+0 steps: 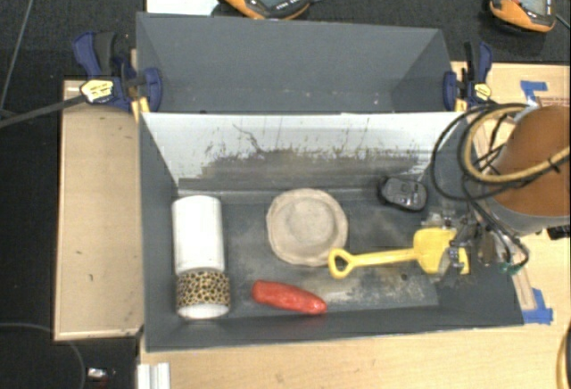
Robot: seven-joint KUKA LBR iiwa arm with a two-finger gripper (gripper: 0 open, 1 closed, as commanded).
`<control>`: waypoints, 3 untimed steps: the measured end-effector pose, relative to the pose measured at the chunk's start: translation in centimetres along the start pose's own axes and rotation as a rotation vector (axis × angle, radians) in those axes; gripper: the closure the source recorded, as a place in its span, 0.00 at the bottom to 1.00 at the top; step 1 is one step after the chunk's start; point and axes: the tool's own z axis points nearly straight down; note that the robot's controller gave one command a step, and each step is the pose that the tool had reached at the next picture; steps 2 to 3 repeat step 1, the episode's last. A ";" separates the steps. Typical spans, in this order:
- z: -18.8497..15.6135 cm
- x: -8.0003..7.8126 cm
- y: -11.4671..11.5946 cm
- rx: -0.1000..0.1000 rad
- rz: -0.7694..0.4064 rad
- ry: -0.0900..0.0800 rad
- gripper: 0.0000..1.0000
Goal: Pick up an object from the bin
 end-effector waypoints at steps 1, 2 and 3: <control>-1.3 0.0 0.0 0.000 -0.001 -0.001 1.00; -1.3 0.0 0.0 0.000 -0.001 -0.001 1.00; -1.3 0.0 0.0 0.000 -0.001 -0.001 1.00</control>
Offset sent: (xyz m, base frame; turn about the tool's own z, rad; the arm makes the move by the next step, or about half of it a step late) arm 0.0001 0.0001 0.0444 -0.0005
